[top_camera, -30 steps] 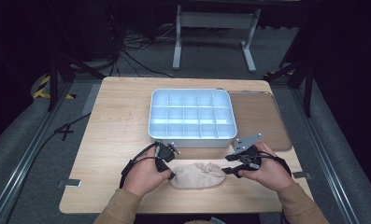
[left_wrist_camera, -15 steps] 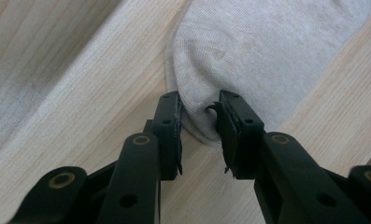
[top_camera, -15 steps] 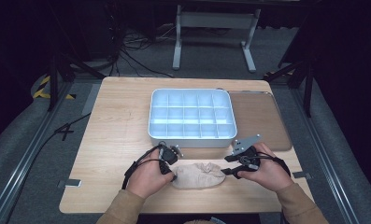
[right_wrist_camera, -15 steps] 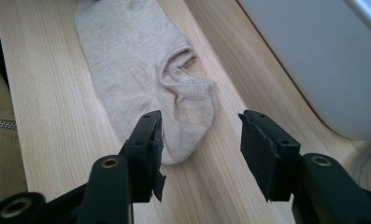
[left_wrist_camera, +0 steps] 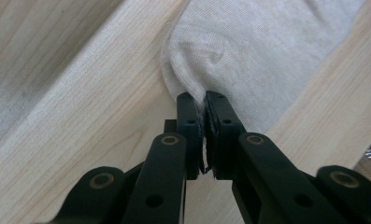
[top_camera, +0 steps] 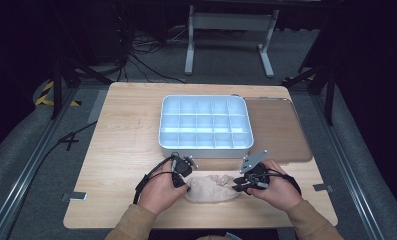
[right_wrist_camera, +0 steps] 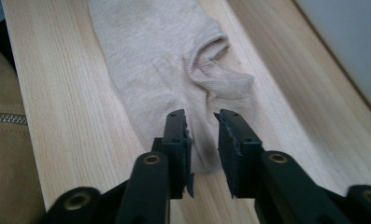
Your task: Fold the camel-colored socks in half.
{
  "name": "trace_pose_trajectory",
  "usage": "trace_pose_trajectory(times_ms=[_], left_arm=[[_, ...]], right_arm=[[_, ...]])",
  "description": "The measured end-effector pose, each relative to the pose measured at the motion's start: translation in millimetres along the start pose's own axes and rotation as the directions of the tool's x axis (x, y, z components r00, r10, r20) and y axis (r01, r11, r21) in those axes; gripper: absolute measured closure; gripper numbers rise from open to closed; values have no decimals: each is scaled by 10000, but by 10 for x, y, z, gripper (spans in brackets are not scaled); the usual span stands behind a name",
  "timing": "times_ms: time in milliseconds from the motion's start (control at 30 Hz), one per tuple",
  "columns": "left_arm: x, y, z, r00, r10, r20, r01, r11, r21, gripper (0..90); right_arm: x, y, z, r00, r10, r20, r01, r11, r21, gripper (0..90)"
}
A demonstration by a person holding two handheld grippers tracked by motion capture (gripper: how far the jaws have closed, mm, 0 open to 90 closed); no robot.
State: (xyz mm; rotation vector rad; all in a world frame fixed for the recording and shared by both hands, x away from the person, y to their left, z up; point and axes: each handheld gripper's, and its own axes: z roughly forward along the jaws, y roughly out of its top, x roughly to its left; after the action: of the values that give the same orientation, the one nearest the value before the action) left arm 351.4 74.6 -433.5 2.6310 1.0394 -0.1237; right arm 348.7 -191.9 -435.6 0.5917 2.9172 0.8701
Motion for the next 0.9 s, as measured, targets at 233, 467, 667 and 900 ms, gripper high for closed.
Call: trace_pose_trajectory(times_ms=[233,467,667,900], left_arm=[[-49,-23,-167,9999,127,74,-124,9994,-337,853],[-86,-31,-285,9994,196,281,-179,9981,-594,853],[-119,-33,-320,9989,267,396,-242,9978,-616,853],[-125,-37,-351,9987,341,385,-310,9965,-773,853]], right_arm=[[29,3,79,9991,175,387,-162,9993,-336,880],[206,131,144,9997,-134,-207,100,9870,-1603,893],[348,244,314,9984,-537,-162,493,9778,-2037,894],[388,234,462,9977,-558,-379,494,9867,-1546,894]])
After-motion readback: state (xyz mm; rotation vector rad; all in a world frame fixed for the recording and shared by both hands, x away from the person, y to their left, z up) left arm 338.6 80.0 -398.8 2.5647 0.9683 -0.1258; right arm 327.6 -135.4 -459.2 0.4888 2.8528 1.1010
